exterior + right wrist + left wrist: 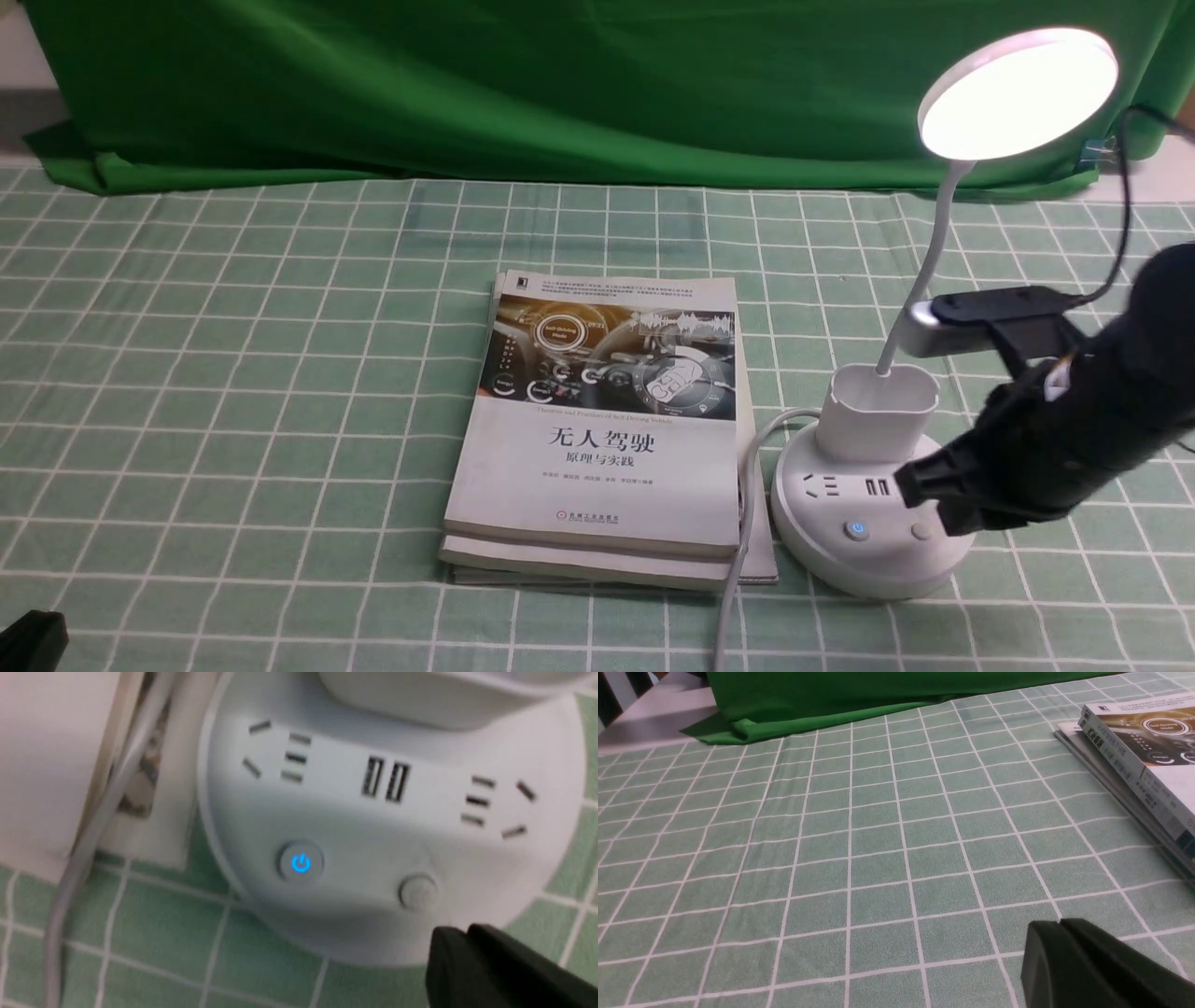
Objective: Turn off the desk lamp on the blue coffee tablecloth by hand.
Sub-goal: 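Press the power button on the lamp base to turn the lamp off with the right gripper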
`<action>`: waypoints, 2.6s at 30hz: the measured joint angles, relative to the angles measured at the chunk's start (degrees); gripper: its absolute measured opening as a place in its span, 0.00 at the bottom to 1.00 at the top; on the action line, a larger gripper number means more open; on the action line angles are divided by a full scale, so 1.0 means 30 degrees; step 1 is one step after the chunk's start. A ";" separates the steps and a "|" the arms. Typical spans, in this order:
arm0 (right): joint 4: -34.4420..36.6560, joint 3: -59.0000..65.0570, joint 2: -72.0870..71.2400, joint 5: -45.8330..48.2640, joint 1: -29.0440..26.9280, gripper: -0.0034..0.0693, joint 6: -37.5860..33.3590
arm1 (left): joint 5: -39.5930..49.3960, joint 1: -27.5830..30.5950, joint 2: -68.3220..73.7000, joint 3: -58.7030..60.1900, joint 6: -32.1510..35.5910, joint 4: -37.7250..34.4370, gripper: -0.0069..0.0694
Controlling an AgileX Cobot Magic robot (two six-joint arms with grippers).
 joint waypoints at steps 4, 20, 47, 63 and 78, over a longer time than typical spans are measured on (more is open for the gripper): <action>0.0023 -0.0386 0.0916 -0.0261 0.0000 0.10 0.0000 | 0.0000 0.0000 0.0000 0.0000 0.0000 0.0000 0.09; 0.0356 -0.1221 0.2545 -0.1007 0.0000 0.10 0.0000 | 0.0000 0.0000 0.0000 0.0000 0.0000 0.0000 0.09; 0.0418 -0.1250 0.2503 -0.0409 0.0000 0.10 -0.0383 | 0.0000 0.0000 0.0000 0.0000 0.0000 0.0000 0.09; 0.0438 -0.1152 0.0892 0.0306 0.0000 0.10 -0.0395 | 0.0000 0.0000 0.0000 0.0000 0.0000 0.0000 0.09; 0.0438 -0.1207 0.2250 0.0252 0.0000 0.10 -0.0449 | 0.0000 0.0000 0.0000 0.0000 0.0000 0.0009 0.09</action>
